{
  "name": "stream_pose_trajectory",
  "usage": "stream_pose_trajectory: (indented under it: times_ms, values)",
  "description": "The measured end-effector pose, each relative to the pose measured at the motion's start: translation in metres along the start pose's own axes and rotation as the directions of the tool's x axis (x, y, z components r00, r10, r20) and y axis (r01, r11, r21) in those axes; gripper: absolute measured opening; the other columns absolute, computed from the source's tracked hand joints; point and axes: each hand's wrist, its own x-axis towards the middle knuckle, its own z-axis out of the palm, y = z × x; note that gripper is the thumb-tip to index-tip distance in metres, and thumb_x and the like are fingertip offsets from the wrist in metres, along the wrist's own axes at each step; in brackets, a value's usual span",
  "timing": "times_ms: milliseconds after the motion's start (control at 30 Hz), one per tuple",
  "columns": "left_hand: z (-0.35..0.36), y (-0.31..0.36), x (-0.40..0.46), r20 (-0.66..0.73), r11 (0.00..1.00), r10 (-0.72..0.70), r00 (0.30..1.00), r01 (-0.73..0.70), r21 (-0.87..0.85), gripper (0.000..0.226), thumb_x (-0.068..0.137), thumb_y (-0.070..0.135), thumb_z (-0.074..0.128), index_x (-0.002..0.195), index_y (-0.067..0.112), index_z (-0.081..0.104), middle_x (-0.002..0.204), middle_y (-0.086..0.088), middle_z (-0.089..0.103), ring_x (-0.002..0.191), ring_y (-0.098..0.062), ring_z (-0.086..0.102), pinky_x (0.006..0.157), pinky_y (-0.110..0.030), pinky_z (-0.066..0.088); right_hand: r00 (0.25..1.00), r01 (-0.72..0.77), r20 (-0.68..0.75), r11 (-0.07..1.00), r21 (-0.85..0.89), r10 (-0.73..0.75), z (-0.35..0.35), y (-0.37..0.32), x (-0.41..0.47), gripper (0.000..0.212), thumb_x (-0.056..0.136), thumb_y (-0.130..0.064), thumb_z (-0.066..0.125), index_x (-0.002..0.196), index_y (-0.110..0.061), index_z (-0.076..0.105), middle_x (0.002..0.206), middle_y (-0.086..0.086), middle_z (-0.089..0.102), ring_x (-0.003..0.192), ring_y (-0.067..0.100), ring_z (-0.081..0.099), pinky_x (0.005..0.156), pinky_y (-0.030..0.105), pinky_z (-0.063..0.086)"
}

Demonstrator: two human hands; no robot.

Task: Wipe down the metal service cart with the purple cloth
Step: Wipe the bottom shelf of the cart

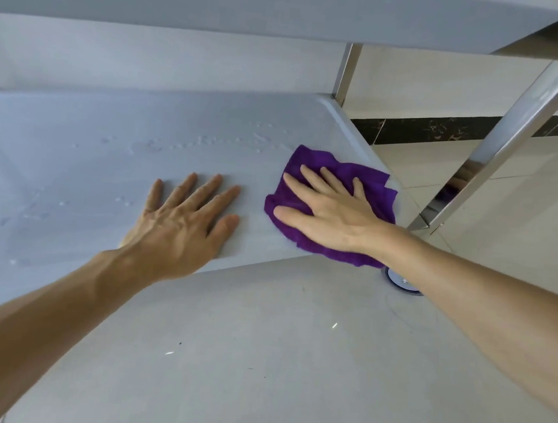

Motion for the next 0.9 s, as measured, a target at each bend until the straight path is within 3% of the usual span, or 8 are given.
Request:
stream_pose_trajectory:
  times_ms: [167, 333, 400, 533, 633, 767, 833, 900]
  values:
    - [-0.005, 0.002, -0.031, 0.012, 1.0, 0.022, 1.0, -0.022, 0.003, 0.066, 0.089, 0.072, -0.002, 0.152, 0.052, 0.003, 0.164, 0.02, 0.002, 0.152, -0.012, 0.001, 0.122, -0.047, -0.001, 0.998, 0.06, -0.02, 0.997, -0.04, -0.06, 0.012, -0.012, -0.044, 0.082, 0.079, -0.079, 0.01, 0.154, -0.046, 0.004, 0.166, -0.015, -0.006, 0.152, 0.013, -0.011, 0.119, 0.06, -0.008]
    - [-0.027, -0.004, -0.037, -0.119, 0.994, 0.108, 0.987, -0.105, 0.035, 0.078, 0.079, 0.078, 0.009, 0.147, 0.048, 0.032, 0.156, 0.02, 0.032, 0.141, -0.012, 0.032, 0.113, -0.04, 0.023, 0.994, 0.106, 0.007, 0.994, 0.004, -0.106, 0.012, 0.0, -0.074, 0.077, 0.08, -0.077, 0.009, 0.152, -0.051, 0.002, 0.164, -0.021, -0.008, 0.15, 0.004, -0.014, 0.122, 0.052, -0.009]
    - [-0.029, -0.015, -0.032, -0.103, 0.997, 0.058, 0.993, -0.053, 0.054, 0.075, 0.083, 0.079, 0.008, 0.15, 0.048, 0.023, 0.162, 0.015, 0.022, 0.146, -0.017, 0.025, 0.117, -0.044, 0.018, 0.993, 0.113, 0.018, 0.993, 0.027, -0.113, 0.008, 0.011, -0.079, 0.073, 0.081, -0.076, 0.009, 0.151, -0.055, 0.004, 0.163, -0.025, -0.007, 0.148, -0.001, -0.015, 0.122, 0.048, -0.009]
    - [-0.009, -0.025, -0.036, 0.047, 0.999, -0.018, 0.999, 0.017, 0.033, 0.07, 0.083, 0.078, -0.004, 0.149, 0.056, -0.008, 0.164, 0.017, -0.008, 0.152, -0.014, -0.007, 0.121, -0.052, -0.005, 0.999, 0.037, -0.003, 0.997, 0.064, -0.037, 0.001, 0.042, -0.066, 0.058, 0.091, -0.072, 0.014, 0.148, -0.059, 0.015, 0.162, -0.025, 0.003, 0.149, -0.003, -0.006, 0.122, 0.044, -0.007]
    - [-0.006, -0.021, -0.034, 0.031, 1.0, -0.013, 0.999, 0.013, 0.019, 0.072, 0.082, 0.078, -0.008, 0.15, 0.054, -0.01, 0.164, 0.017, -0.011, 0.152, -0.014, -0.011, 0.12, -0.053, -0.008, 0.991, -0.112, -0.06, 0.992, 0.066, 0.116, -0.012, 0.068, -0.029, 0.049, 0.102, -0.059, 0.018, 0.15, -0.051, 0.022, 0.165, -0.014, 0.009, 0.151, 0.006, 0.002, 0.121, 0.048, -0.005]
    - [-0.004, -0.019, -0.03, 0.02, 1.0, -0.017, 1.0, 0.017, 0.007, 0.073, 0.083, 0.078, -0.008, 0.151, 0.052, -0.007, 0.164, 0.017, -0.01, 0.152, -0.014, -0.011, 0.12, -0.053, -0.009, 0.948, -0.306, -0.074, 0.951, 0.037, 0.308, -0.018, 0.04, 0.033, 0.059, 0.098, -0.061, 0.017, 0.154, -0.04, 0.021, 0.167, -0.008, 0.007, 0.153, 0.026, 0.003, 0.116, 0.065, -0.002]
    - [-0.003, -0.019, -0.027, 0.003, 1.0, -0.018, 1.0, 0.018, 0.002, 0.073, 0.084, 0.076, -0.007, 0.152, 0.051, -0.005, 0.164, 0.017, -0.008, 0.152, -0.014, -0.01, 0.12, -0.053, -0.008, 0.977, -0.204, -0.053, 0.979, 0.017, 0.204, -0.011, -0.003, 0.046, 0.064, 0.096, -0.064, 0.02, 0.154, -0.039, 0.019, 0.166, -0.011, 0.005, 0.153, 0.027, 0.002, 0.116, 0.065, -0.002]
    - [-0.004, -0.021, -0.027, -0.016, 1.0, -0.019, 1.0, 0.019, -0.004, 0.07, 0.086, 0.074, -0.006, 0.152, 0.051, -0.003, 0.165, 0.017, -0.005, 0.152, -0.014, -0.007, 0.12, -0.054, -0.006, 1.0, -0.004, -0.029, 1.0, 0.003, 0.004, 0.001, -0.041, 0.037, 0.065, 0.094, -0.066, 0.024, 0.154, -0.042, 0.019, 0.166, -0.015, 0.005, 0.154, 0.023, 0.0, 0.117, 0.06, -0.005]
